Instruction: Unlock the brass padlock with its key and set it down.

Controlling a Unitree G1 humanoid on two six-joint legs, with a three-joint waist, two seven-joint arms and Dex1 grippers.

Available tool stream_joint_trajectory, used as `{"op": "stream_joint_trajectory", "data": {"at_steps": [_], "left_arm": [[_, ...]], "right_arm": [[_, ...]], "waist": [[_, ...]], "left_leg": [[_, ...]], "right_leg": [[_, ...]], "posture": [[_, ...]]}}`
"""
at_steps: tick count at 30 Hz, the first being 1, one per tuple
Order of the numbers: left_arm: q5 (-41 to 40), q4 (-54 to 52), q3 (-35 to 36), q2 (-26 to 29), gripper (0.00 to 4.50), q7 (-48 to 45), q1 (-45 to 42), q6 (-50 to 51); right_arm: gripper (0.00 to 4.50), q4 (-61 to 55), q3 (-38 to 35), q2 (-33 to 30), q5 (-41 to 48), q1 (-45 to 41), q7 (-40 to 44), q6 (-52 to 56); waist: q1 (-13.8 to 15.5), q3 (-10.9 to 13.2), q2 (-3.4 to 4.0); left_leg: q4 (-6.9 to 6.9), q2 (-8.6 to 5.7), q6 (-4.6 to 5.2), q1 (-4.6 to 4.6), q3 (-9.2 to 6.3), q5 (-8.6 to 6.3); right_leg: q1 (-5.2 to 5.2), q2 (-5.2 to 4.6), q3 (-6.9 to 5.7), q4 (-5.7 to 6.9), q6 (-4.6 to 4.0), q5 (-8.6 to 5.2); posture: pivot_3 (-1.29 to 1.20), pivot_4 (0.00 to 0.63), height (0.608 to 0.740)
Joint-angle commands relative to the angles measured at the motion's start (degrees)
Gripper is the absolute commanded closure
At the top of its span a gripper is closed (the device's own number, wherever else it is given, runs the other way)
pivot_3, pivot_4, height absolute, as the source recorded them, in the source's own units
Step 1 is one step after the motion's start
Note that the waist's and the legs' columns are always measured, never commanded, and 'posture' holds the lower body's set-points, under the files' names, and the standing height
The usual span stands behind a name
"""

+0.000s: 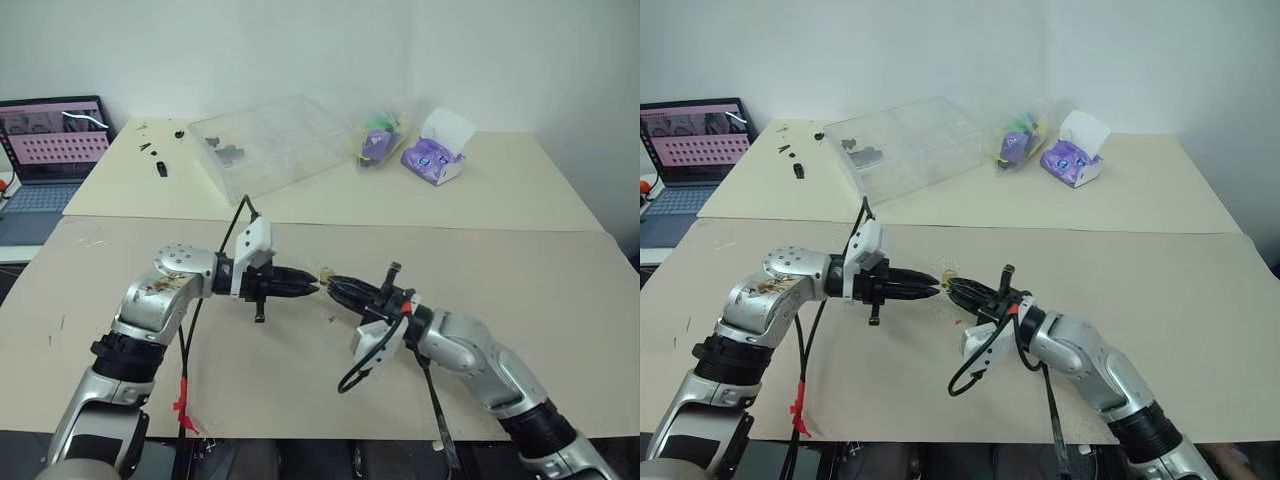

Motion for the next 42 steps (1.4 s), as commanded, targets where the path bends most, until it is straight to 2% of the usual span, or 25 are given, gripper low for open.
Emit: {"op": "stream_joint_trajectory", "data": {"at_steps": [1, 9, 12, 13, 17, 20, 23, 27, 35, 36, 38, 41, 42], "left_arm": [[-0.11, 2.56, 1.28, 1.29, 3.75, -2.02, -2.31, -2.49], [1.70, 13.30, 2.12, 1.61, 3.75, -5.84, -5.89, -11.19], [2.13, 13.76, 0.96, 2.13, 3.06, -8.57, -5.99, -12.77], [2.47, 13.94, 0.60, 2.35, 2.70, -9.30, -5.99, -12.95], [4.41, 17.25, 0.49, 2.22, 2.70, -9.33, -7.07, -14.77], [5.06, 18.55, 1.20, 1.70, 2.70, -8.32, -8.08, -15.43], [4.55, 17.57, 1.82, 2.15, 2.70, -8.04, -7.98, -14.64], [4.40, 16.44, 2.64, 3.01, 2.70, -7.28, -7.10, -14.20], [3.61, 12.16, 3.45, 3.53, 2.70, -5.05, -4.55, -12.31], [3.52, 11.77, 3.59, 3.59, 2.57, -4.86, -4.36, -12.07], [3.49, 11.14, 3.76, 3.69, 2.57, -4.55, -3.96, -11.85], [3.42, 10.63, 3.98, 3.86, 2.57, -4.32, -3.50, -11.75], [3.46, 10.65, 4.01, 3.89, 2.57, -4.33, -3.44, -11.85]], "right_arm": [[4.38, -3.54, -3.57, -2.49, -0.20, -0.58, -0.51, -2.25], [4.38, -2.31, -5.66, -7.88, -1.00, -2.92, -0.94, -7.65], [4.38, -1.32, -4.03, -8.66, -2.80, -4.00, -1.28, -11.58], [4.38, -0.67, -3.21, -8.77, -3.66, -4.37, -1.45, -13.11], [4.38, 2.73, 0.98, -6.24, -0.68, -5.54, 1.88, -14.11], [4.38, 5.03, 4.01, -1.70, 8.18, -5.50, 8.98, -6.94], [4.38, 7.12, 5.72, 0.19, 14.14, -5.10, 15.57, -1.84], [4.38, 10.78, 7.29, 0.13, 13.83, -6.42, 18.36, -3.44], [4.38, 15.80, 9.62, 3.81, 15.10, -10.97, 21.29, -4.96], [3.33, 15.97, 9.42, 4.03, 15.61, -11.15, 21.60, -4.73], [2.85, 15.87, 8.89, 4.24, 16.09, -11.17, 21.90, -4.14], [1.75, 14.07, 8.06, 3.64, 16.16, -10.68, 22.88, -2.02], [1.75, 12.75, 7.51, 3.02, 17.12, -10.17, 23.88, -0.55]], "waist": [[0.01, 0.00, 0.00], [-0.02, 0.00, 0.00], [-0.05, 0.00, 0.00], [-0.02, 0.00, 0.00], [-0.03, 0.00, -0.01], [-0.22, -0.01, -0.01], [-0.16, 0.00, -0.01], [0.05, 0.00, -0.01], [-0.15, 0.00, -0.01], [-0.14, 0.00, -0.01], [-0.12, 0.00, -0.01], [-0.09, 0.00, -0.01], [-0.06, 0.00, -0.01]], "left_leg": [[0.00, 0.00, 0.00, 0.01, 0.00, 0.00], [0.00, -0.01, 0.00, 0.01, 0.01, 0.00], [0.00, -0.01, 0.00, 0.00, 0.03, 0.00], [0.00, -0.01, 0.00, 0.00, 0.03, 0.00], [0.00, -0.01, 0.00, 0.03, 0.02, 0.00], [0.01, 0.00, 0.01, 0.04, 0.01, 0.00], [0.01, 0.00, 0.01, 0.03, -0.02, 0.00], [0.03, -0.01, 0.01, 0.03, -0.02, 0.00], [0.03, 0.03, 0.01, 0.08, -0.01, 0.00], [0.03, 0.03, 0.01, 0.07, -0.01, 0.00], [0.03, 0.03, 0.01, 0.07, -0.01, 0.00], [0.03, 0.03, 0.00, 0.09, -0.01, 0.00], [0.03, 0.03, 0.00, 0.09, -0.01, 0.00]], "right_leg": [[0.00, 0.00, 0.00, 0.00, 0.00, 0.00], [0.00, 0.00, 0.00, 0.00, 0.00, -0.01], [0.00, 0.00, 0.00, -0.01, 0.00, 0.00], [0.00, 0.00, 0.00, -0.01, 0.00, 0.00], [0.02, -0.01, 0.00, 0.00, 0.00, 0.00], [0.03, 0.03, 0.01, 0.01, -0.01, 0.00], [0.07, 0.02, 0.01, 0.00, -0.01, 0.01], [0.09, -0.01, 0.00, -0.01, 0.01, 0.03], [0.07, 0.04, 0.00, 0.08, -0.02, 0.01], [0.06, 0.04, 0.00, 0.06, -0.02, 0.01], [0.07, 0.04, 0.00, 0.06, -0.02, 0.02], [0.07, 0.04, 0.00, 0.10, -0.02, 0.02], [0.07, 0.04, 0.00, 0.12, -0.03, 0.01]], "posture": [[0.00, 0.150, 0.740], [0.00, 0.150, 0.740], [0.00, 0.150, 0.740], [0.00, 0.150, 0.740], [0.00, 0.150, 0.740], [0.00, 0.150, 0.740], [0.00, 0.150, 0.740], [0.00, 0.150, 0.740], [0.00, 0.150, 0.740], [0.00, 0.150, 0.740], [0.00, 0.150, 0.740], [0.00, 0.150, 0.740], [0.00, 0.150, 0.740]]}}
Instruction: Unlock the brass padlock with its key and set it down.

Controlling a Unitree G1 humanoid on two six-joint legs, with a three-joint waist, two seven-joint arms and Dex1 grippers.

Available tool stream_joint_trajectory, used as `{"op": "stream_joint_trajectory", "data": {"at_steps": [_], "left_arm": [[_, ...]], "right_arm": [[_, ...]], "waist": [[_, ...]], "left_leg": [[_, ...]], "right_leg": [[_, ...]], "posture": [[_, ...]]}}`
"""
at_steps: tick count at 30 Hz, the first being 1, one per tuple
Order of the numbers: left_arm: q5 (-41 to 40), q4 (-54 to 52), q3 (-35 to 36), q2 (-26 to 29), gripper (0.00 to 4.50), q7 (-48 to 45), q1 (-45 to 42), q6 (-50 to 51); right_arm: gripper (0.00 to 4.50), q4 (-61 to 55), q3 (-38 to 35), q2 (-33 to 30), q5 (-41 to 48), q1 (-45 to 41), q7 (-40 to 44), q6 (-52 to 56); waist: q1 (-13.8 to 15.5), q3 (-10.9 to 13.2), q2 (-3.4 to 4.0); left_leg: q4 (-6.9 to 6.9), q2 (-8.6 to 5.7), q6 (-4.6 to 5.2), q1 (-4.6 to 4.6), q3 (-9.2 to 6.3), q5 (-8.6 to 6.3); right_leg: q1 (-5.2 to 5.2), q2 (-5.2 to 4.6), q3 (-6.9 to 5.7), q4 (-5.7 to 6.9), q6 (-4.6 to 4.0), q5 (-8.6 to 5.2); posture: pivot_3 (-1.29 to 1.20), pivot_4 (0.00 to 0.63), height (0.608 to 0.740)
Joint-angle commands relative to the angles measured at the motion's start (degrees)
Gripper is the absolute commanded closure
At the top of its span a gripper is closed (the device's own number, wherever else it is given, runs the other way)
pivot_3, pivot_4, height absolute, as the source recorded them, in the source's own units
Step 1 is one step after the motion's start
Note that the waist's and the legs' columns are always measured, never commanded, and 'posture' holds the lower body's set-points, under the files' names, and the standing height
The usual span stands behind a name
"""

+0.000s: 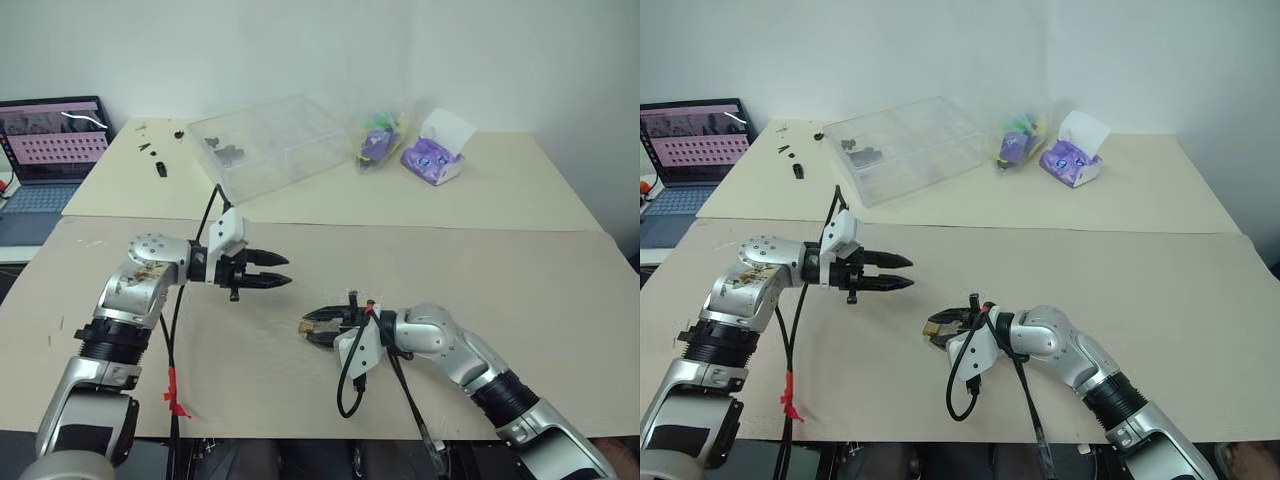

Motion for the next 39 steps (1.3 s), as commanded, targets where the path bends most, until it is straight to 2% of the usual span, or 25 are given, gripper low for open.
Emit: {"op": "stream_joint_trajectory", "data": {"at_steps": [1, 7, 10, 13, 16, 23, 26, 30, 35, 39], "left_arm": [[-0.91, -2.03, 1.66, 0.83, 2.57, 0.21, -0.08, 0.04], [0.48, 0.66, -0.50, -0.03, 2.57, -2.62, -1.32, -3.41], [1.53, 2.52, -2.23, -0.40, 2.57, -5.46, -2.18, -6.49], [3.44, 8.27, -4.32, -1.09, 2.57, -10.52, -4.57, -14.25], [6.31, 17.94, -5.58, -2.99, 2.57, -13.57, -9.08, -25.15], [16.86, 47.16, -9.50, -9.13, 2.57, -16.25, -22.32, -59.13], [18.66, 54.04, -9.32, -12.00, 2.57, -15.53, -26.16, -58.70], [20.42, 58.16, -7.70, -13.92, 2.57, -10.08, -29.00, -57.51], [21.43, 58.23, -6.33, -12.85, 2.57, -6.94, -29.24, -56.70], [15.95, 53.94, -0.67, -11.37, 2.57, -6.16, -27.04, -47.85]], "right_arm": [[1.75, -5.58, -2.84, -1.97, 3.77, 0.84, 3.14, 4.60], [1.75, -15.59, -7.13, -7.64, 9.69, 7.85, 8.27, 15.23], [1.75, -19.57, -9.44, -8.17, 11.76, 11.08, 8.34, 20.68], [1.75, -24.35, -13.38, -7.30, 14.64, 14.81, 6.47, 29.85], [1.75, -27.98, -16.17, -5.04, 15.70, 17.12, 3.36, 37.18], [1.75, -31.73, -18.90, 1.73, 15.24, 18.27, -4.87, 46.95], [1.75, -34.48, -18.76, 5.32, 18.29, 18.42, -6.20, 54.33], [1.75, -41.87, -14.54, 8.17, 26.70, 18.88, -2.87, 68.77], [1.75, -41.67, -12.72, 7.74, 32.16, 14.33, -1.64, 80.36], [1.75, -36.80, -12.67, 11.82, 33.07, 8.08, -6.12, 86.61]], "waist": [[0.11, 0.00, 0.00], [0.40, 0.00, 0.00], [0.38, 0.00, 0.00], [0.21, 0.00, 0.00], [0.25, -0.01, -0.01], [0.73, -0.02, -0.03], [0.81, -0.02, -0.03], [0.56, -0.01, -0.04], [0.07, -0.02, -0.04], [-0.12, -0.02, -0.04]], "left_leg": [[0.00, 0.00, 0.00, 0.00, 0.00, 0.00], [0.00, -0.02, 0.00, -0.04, 0.00, 0.00], [0.00, -0.01, 0.00, 0.00, 0.00, 0.00], [0.00, -0.01, 0.00, 0.01, 0.02, 0.00], [0.00, -0.02, 0.00, 0.00, 0.01, 0.00], [0.01, -0.06, 0.00, -0.11, 0.00, 0.00], [0.01, -0.10, 0.00, -0.19, 0.00, 0.00], [0.03, -0.09, 0.00, -0.22, -0.07, 0.00], [0.05, -0.08, 0.00, -0.18, -0.09, 0.00], [0.07, -0.02, 0.00, -0.17, -0.10, 0.00]], "right_leg": [[0.00, 0.00, 0.00, 0.00, 0.00, 0.00], [0.01, -0.03, -0.01, -0.06, 0.01, 0.00], [0.02, -0.01, -0.01, -0.02, 0.00, -0.01], [0.01, 0.00, 0.00, 0.00, -0.01, -0.01], [0.01, 0.00, -0.01, -0.02, -0.01, -0.01], [-0.01, -0.02, -0.01, -0.15, 0.03, 0.02], [-0.04, -0.05, 0.00, -0.19, 0.08, 0.05], [-0.05, -0.03, -0.01, -0.17, 0.12, 0.07], [-0.01, -0.04, -0.01, -0.14, 0.15, 0.09], [-0.06, 0.02, -0.01, -0.07, 0.14, 0.09]], "posture": [[0.00, 0.150, 0.740], [0.00, 0.150, 0.740], [0.00, 0.150, 0.740], [0.00, 0.150, 0.740], [0.00, 0.150, 0.740], [0.00, 0.150, 0.740], [0.00, 0.150, 0.740], [0.00, 0.150, 0.740], [0.00, 0.150, 0.740], [0.00, 0.150, 0.740]]}}
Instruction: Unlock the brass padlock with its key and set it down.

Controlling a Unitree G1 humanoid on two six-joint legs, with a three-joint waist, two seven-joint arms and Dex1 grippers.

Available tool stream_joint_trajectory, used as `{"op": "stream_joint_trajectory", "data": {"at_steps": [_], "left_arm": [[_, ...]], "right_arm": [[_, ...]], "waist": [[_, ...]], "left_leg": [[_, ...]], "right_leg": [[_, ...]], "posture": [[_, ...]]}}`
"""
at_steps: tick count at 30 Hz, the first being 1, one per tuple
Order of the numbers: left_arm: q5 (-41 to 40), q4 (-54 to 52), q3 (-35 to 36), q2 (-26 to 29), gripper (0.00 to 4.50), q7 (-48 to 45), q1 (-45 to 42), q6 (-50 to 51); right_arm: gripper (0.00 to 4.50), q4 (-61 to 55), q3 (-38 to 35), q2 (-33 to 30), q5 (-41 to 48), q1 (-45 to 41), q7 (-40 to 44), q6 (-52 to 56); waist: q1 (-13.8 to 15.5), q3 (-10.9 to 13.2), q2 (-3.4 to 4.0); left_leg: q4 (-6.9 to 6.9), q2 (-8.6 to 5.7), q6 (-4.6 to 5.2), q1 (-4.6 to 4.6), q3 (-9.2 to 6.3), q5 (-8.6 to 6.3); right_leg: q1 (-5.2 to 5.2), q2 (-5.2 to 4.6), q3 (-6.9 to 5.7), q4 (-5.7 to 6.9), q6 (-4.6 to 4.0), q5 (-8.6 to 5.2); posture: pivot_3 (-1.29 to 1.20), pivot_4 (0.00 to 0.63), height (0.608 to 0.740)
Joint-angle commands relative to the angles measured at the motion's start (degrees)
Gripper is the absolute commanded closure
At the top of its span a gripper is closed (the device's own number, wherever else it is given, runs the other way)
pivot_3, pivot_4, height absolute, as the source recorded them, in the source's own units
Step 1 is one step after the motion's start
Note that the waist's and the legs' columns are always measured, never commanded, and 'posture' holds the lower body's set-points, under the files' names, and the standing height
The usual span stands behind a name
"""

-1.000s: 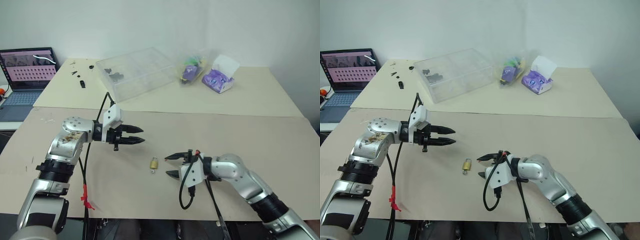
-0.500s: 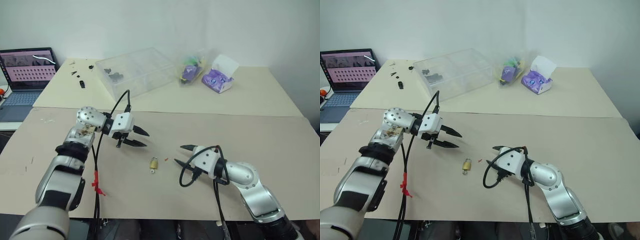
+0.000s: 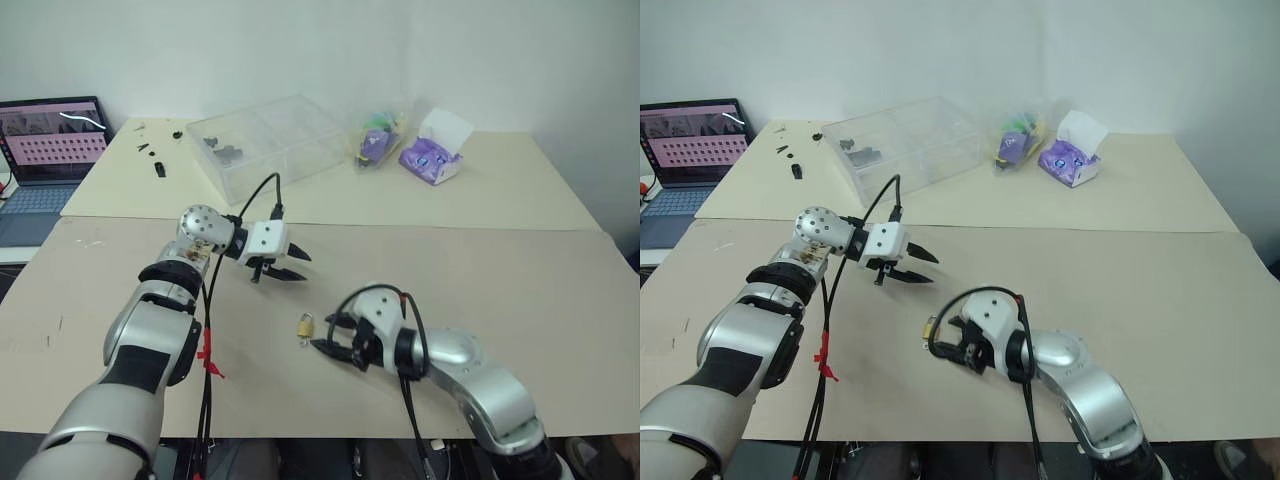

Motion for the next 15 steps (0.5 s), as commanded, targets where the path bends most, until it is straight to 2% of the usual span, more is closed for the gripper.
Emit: {"op": "stream_joint_trajectory", "data": {"at_steps": [1, 4, 9, 12, 15], "left_arm": [[-5.95, -6.65, 6.22, 1.95, 2.57, 1.83, 1.76, 9.81], [-10.57, -20.14, 9.72, 3.53, 2.57, 4.01, 8.55, 21.16], [-18.33, -57.75, 12.79, 7.34, 2.57, 11.59, 28.33, 45.50], [-20.12, -68.38, 13.70, 7.56, 2.57, 17.12, 33.92, 52.98], [-21.66, -74.25, 14.10, 6.43, 2.57, 22.20, 36.72, 58.07]], "right_arm": [[1.75, 1.77, 0.13, 2.36, 0.98, -3.78, -3.80, 4.03], [1.75, 3.50, 0.69, 4.35, 0.52, -4.64, -7.19, 5.46], [1.75, 3.80, 1.95, 3.40, 0.31, -4.34, -9.31, 5.26], [1.75, 4.28, 2.38, 1.48, 0.02, -4.74, -9.43, 4.40], [1.75, 4.81, 4.45, -5.05, -1.89, -4.76, -4.64, -5.75]], "waist": [[0.02, 0.00, 0.00], [0.02, -0.01, 0.01], [-0.48, -0.01, 0.02], [0.05, -0.01, 0.02], [0.44, -0.01, 0.02]], "left_leg": [[0.00, 0.00, 0.00, 0.00, -0.01, 0.00], [0.00, 0.00, 0.01, -0.07, -0.05, -0.01], [-0.01, 0.02, 0.02, -0.18, -0.06, -0.04], [-0.01, 0.02, 0.00, -0.11, -0.10, -0.03], [-0.01, 0.02, -0.04, 0.08, -0.11, 0.02]], "right_leg": [[-0.02, 0.00, -0.01, 0.04, 0.00, 0.00], [-0.04, -0.02, -0.03, 0.02, 0.00, -0.01], [-0.12, -0.08, -0.04, 0.03, -0.01, 0.01], [-0.06, -0.09, -0.09, 0.08, -0.01, 0.02], [0.10, -0.08, -0.15, 0.06, -0.03, 0.02]], "posture": [[0.00, 0.150, 0.740], [0.00, 0.150, 0.740], [0.00, 0.150, 0.740], [0.00, 0.150, 0.740], [0.00, 0.150, 0.740]]}}
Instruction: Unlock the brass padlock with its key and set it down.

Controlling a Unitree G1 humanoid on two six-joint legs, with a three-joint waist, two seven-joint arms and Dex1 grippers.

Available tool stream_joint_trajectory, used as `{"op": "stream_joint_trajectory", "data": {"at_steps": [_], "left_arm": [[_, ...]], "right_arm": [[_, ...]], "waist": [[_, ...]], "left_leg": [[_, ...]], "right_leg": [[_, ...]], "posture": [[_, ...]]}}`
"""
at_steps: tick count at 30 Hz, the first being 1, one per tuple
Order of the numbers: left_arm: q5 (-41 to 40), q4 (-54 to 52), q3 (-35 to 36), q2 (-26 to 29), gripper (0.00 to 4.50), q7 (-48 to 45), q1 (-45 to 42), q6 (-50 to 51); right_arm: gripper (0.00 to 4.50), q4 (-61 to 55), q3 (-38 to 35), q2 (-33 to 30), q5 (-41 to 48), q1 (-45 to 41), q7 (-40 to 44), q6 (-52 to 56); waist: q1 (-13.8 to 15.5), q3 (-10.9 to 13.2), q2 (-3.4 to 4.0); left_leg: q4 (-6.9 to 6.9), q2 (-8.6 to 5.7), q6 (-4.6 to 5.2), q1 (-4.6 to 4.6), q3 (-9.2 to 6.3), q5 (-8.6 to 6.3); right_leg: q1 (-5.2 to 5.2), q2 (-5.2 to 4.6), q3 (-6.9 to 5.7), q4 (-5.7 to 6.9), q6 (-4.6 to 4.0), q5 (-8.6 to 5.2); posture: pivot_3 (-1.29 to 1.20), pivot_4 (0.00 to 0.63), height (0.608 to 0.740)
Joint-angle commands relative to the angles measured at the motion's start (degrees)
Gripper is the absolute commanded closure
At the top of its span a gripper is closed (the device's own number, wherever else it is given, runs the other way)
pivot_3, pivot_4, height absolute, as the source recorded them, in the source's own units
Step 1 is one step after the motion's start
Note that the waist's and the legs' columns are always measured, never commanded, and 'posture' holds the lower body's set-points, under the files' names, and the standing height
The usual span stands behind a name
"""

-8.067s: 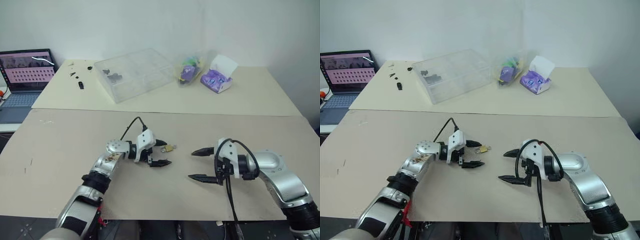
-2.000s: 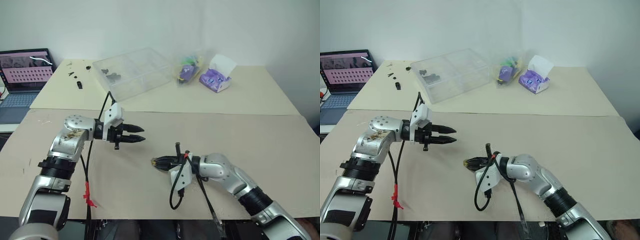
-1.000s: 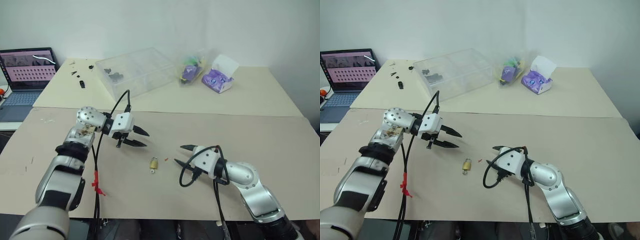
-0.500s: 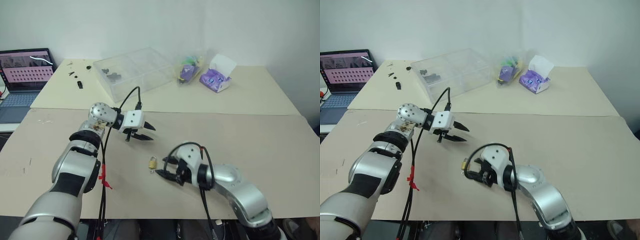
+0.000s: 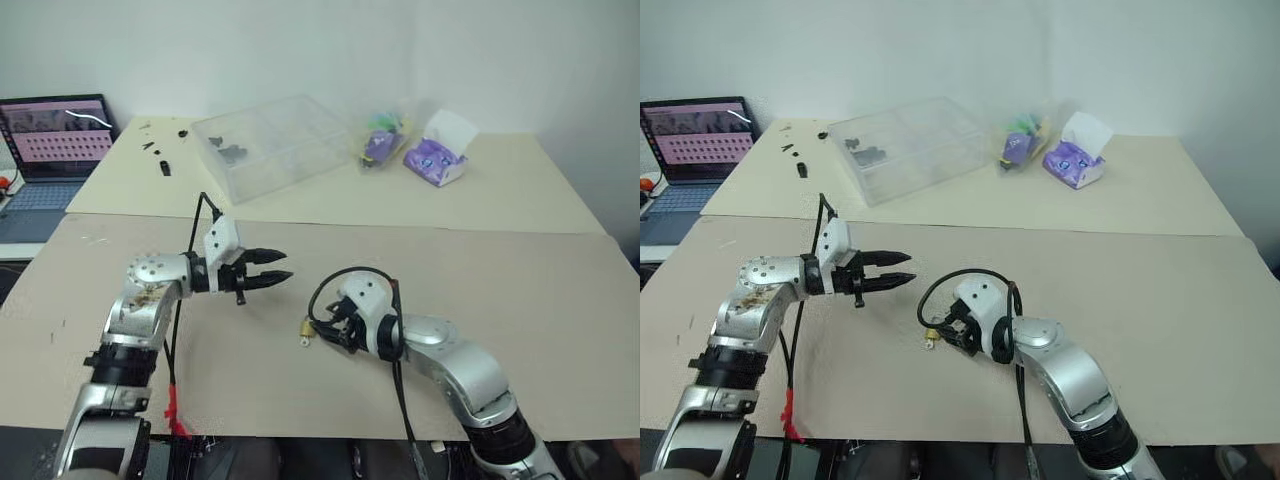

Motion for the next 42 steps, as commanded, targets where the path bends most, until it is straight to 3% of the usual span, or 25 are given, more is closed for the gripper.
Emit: {"op": "stream_joint_trajectory", "data": {"at_steps": [1, 8, 14, 18, 29, 41, 42], "left_arm": [[-2.76, -7.11, 1.45, -0.71, 2.57, 5.12, 0.74, 4.86], [-3.94, -9.10, 1.14, 0.60, 2.57, 6.85, 1.92, 7.05], [-4.76, -11.12, 1.60, 0.85, 2.57, 9.11, 3.69, 7.28], [-5.86, -12.84, 2.80, 2.57, 2.57, 8.30, 5.92, 7.20], [-8.18, -17.39, 6.79, 17.06, 2.57, -9.85, 22.10, -5.98], [-8.05, -16.97, 4.52, 16.80, 2.57, -8.81, 23.21, -6.91], [-8.15, -17.12, 4.46, 16.73, 2.57, -8.58, 23.25, -6.83]], "right_arm": [[1.75, -0.21, 0.93, -5.43, -1.74, -0.68, 4.36, -10.65], [1.75, 11.17, 0.52, -15.30, -2.51, -3.00, 18.94, -33.94], [1.75, 23.59, 2.39, -12.92, -5.57, -8.44, 23.30, -46.00], [1.75, 23.76, 2.17, -10.64, -5.54, -8.33, 23.98, -46.73], [1.75, 19.53, -0.13, -12.16, -1.91, -3.63, 28.13, -44.90], [1.75, 25.11, -0.85, -10.67, -1.77, -6.85, 29.41, -45.69], [1.23, 25.78, -0.96, -10.65, -1.78, -7.11, 29.65, -45.85]], "waist": [[-0.01, 0.00, 0.00], [-0.46, 0.00, -0.01], [-0.50, 0.00, -0.02], [-0.33, 0.00, -0.02], [-0.02, 0.03, 0.02], [-0.16, 0.03, 0.02], [-0.17, 0.03, 0.02]], "left_leg": [[0.00, -0.01, -0.01, 0.02, 0.03, 0.01], [0.01, 0.07, 0.01, 0.16, 0.15, 0.05], [0.01, 0.08, 0.01, 0.15, 0.18, 0.05], [0.01, 0.08, 0.01, 0.08, 0.17, 0.05], [-0.02, 0.18, -0.01, 0.13, 0.34, 0.04], [-0.02, 0.21, -0.01, 0.17, 0.45, 0.03], [-0.02, 0.21, -0.01, 0.17, 0.45, 0.03]], "right_leg": [[0.01, -0.01, 0.00, -0.01, 0.02, -0.01], [0.04, 0.08, 0.07, -0.06, 0.20, -0.07], [0.01, 0.10, 0.12, -0.05, -0.02, 0.07], [-0.02, 0.12, 0.15, -0.07, -0.09, 0.08], [-0.10, 0.02, 0.12, -0.04, -0.64, -0.22], [-0.11, 0.02, 0.11, -0.03, -0.66, -0.24], [-0.11, 0.01, 0.11, -0.03, -0.66, -0.24]], "posture": [[0.00, 0.150, 0.740], [0.00, 0.150, 0.740], [0.00, 0.150, 0.740], [0.00, 0.150, 0.740], [0.00, 0.150, 0.740], [0.00, 0.150, 0.740], [0.00, 0.150, 0.740]]}}
